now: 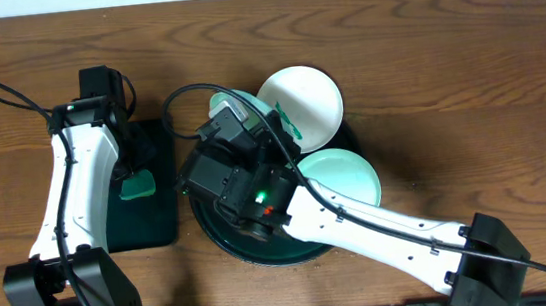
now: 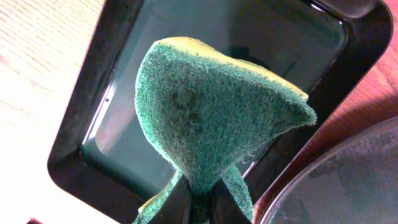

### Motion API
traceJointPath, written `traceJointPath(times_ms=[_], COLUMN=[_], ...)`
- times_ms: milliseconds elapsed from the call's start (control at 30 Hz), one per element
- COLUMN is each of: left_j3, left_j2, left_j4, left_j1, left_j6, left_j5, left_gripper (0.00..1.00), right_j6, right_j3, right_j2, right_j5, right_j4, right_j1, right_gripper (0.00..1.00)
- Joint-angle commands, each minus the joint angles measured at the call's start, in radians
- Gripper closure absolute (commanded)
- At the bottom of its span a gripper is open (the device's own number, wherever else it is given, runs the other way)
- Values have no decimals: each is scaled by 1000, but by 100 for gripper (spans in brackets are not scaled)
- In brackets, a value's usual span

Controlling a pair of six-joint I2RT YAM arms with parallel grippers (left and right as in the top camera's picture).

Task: Clean dirty plates on tray and stack at the side
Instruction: 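Lift the cleaned green plate off the tray with the right gripper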

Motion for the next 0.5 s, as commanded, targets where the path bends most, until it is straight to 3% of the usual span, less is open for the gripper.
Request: traceJointPath(times_ms=[0, 467], left_j3=[-13, -13], left_j2=[-23, -23], left_j4=[-2, -2], left_j1=[3, 3], left_j6=[10, 10], left_j5=[-8, -8], left_gripper=[93, 93], right_j6=[2, 46], right_j3=[20, 21], right_j2=[-22, -106], right_j5=[-194, -1121], right_j4=[11, 2], right_j1=[-45, -452], right_gripper=[99, 99])
